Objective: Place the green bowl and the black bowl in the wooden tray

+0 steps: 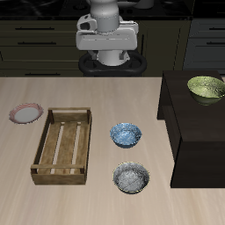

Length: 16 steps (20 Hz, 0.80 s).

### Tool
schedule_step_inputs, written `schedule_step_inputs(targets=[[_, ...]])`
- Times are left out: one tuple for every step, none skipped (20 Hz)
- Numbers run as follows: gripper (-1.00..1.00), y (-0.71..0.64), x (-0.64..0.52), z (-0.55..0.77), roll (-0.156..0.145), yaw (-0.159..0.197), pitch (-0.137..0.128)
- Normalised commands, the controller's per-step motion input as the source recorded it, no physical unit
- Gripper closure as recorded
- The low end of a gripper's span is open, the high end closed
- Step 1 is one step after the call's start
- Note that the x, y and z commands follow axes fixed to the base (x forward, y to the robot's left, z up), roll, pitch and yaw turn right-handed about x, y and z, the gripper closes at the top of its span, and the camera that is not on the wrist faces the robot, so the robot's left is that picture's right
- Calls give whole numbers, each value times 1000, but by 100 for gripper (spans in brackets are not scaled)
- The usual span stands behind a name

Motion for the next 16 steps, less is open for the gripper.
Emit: schedule_step_inputs(targets=[[-100, 228, 203, 83, 73, 43, 26], [-100, -45, 100, 45, -29, -38, 9], [-100, 358, 286, 139, 26, 19, -49], [-100, 26, 96, 24, -6, 10, 5], [-100, 246, 382, 33, -34, -25, 23], [-100, 148, 177, 29, 36, 55, -15], [-100, 67, 246, 37, -8, 38, -14], [-100, 3, 414, 83, -55, -7, -18], [-100, -115, 180, 11, -1, -38, 57], [-100, -2, 310, 65, 9, 67, -18], [-100, -145, 428, 34, -48, 11, -6], [-100, -70, 449, -16, 7, -64, 64], [-100, -105, 382, -16, 0, 11, 40], [-100, -97, 421, -17, 28, -1, 17], [-100, -96, 491, 17, -37, 101, -43], [-100, 0, 349, -14, 141, -13, -29]])
